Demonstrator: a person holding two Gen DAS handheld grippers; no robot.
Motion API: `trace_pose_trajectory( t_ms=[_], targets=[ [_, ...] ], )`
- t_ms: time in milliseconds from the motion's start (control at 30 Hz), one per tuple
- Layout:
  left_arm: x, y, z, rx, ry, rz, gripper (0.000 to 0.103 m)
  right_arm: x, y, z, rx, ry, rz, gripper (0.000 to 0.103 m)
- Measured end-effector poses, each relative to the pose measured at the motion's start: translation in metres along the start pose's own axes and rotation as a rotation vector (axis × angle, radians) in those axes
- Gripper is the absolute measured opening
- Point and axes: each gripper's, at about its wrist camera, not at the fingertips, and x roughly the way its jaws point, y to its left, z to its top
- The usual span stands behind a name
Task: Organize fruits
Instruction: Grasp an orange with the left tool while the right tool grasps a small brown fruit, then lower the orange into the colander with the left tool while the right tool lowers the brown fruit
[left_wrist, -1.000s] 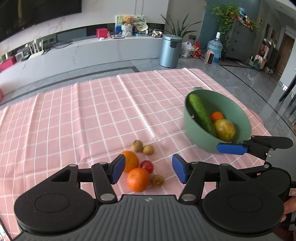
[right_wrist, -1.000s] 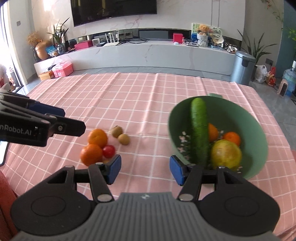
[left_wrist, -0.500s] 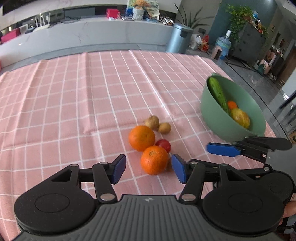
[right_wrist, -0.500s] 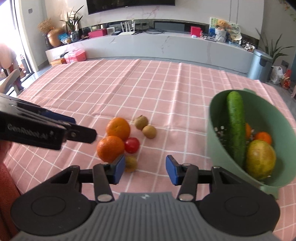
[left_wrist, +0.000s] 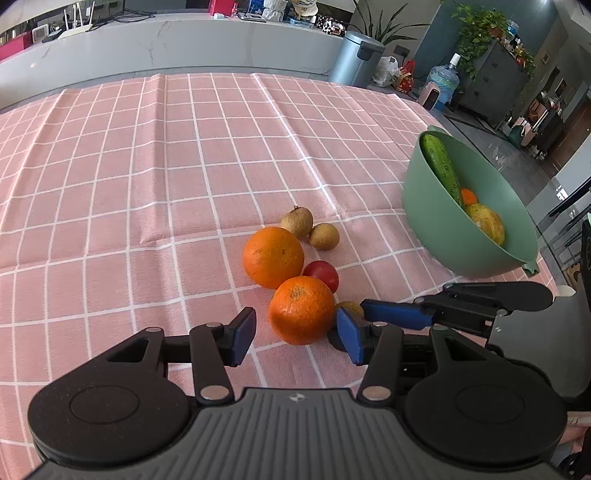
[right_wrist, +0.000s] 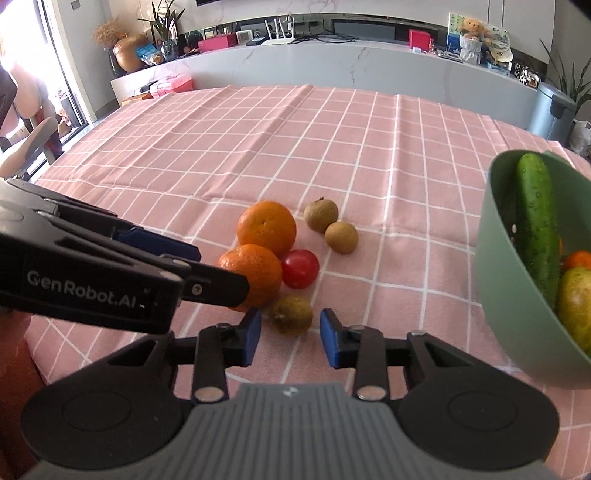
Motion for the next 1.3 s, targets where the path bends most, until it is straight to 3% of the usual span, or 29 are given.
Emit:
trace_pose_trajectory(
  t_ms=[333, 400, 567, 700, 800, 1000, 1300],
  targets=[
    [0.015, -0.001, 0.004, -0.02, 0.017, -0.02, 0.059, 0.003, -0.002, -0.001, -0.006, 0.004, 0.015, 0.022],
    [0.017, -0.002, 0.003, -0.01, 0.022, -0.011, 0.05, 0.001, -0.003, -0.001, -0.004, 0.004, 0.014, 0.022],
    [0.017, -0.002, 0.001, -0.026, 0.015, -0.004, 0.046, -0.007, -0.006, -0.001, -0.002, 0.005, 0.001, 0.022],
    [0.003, -0.007, 0.0, -0.008, -0.011, 0.013, 0.046, -0.021, -0.01, -0.002, -0.006, -0.011, -0.009, 0.022],
    [-0.012, -0.015, 0.001, -0.009, -0.027, -0.014, 0.045, -0.038, -0.015, -0.004, -0.01, -0.03, -0.014, 0.022],
    [-0.035, -0.053, 0.017, 0.055, -0.063, -0.082, 0.045, -0.083, -0.04, -0.002, 0.01, -0.075, -0.024, 0.022],
    [-0.03, -0.122, 0.058, 0.157, -0.082, -0.155, 0.045, -0.14, -0.095, 0.002, 0.026, -0.121, -0.156, 0.022]
  ],
)
